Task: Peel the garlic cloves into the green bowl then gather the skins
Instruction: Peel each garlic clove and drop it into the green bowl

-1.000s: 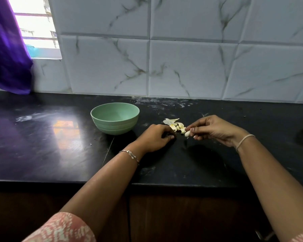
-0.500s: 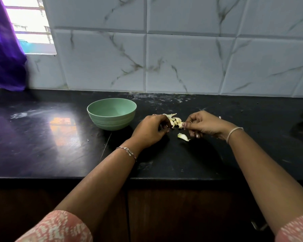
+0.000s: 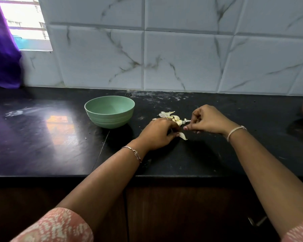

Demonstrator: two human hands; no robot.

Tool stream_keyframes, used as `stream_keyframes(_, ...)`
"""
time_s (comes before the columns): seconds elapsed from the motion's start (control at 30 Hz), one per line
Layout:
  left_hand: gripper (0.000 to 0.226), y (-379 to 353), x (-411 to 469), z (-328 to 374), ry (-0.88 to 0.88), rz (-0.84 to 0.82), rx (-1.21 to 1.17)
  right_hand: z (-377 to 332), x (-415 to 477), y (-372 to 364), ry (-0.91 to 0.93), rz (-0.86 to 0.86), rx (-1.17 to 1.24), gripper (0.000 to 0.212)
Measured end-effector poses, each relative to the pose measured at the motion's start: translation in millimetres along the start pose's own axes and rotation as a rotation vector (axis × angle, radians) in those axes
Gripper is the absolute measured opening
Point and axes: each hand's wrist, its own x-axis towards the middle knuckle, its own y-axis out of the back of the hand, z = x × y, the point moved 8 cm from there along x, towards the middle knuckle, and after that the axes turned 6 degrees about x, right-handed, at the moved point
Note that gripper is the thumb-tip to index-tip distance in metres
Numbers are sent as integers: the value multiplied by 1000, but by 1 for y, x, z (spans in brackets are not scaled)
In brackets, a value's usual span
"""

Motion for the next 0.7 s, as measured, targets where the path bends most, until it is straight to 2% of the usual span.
stream_keyframes(0.07,23,3,-2,0,11,19,-6,-1,0,-3,9,40,-15,29)
stream_keyframes(0.13,20,6,-4,0,29,33,6,-3,-1,-12,8,8,8,32)
stream_keyframes(0.27,20,9,-7,-3,83,27,53,-7,-11,-35,36,-143,6,20)
stream_keyframes(0.33,21,13,-9,-3,104,51,98,-8,-14,-36,42,-98,8,14)
stream_keyframes(0.47,21,23,-11,-3,135,138,128,-4,-14,-37,28,84,38,20)
stream_keyframes(0.53,20,29,-13,-4,158,197,112,-2,-14,-41,12,106,236,17)
stream_keyframes(0.63,17,35,-16,-4,172,249,112,-4,-15,-49,-52,77,660,15)
stream_keyframes(0.7,16,36,-16,-4,177,253,101,-4,-16,-52,-105,80,824,17)
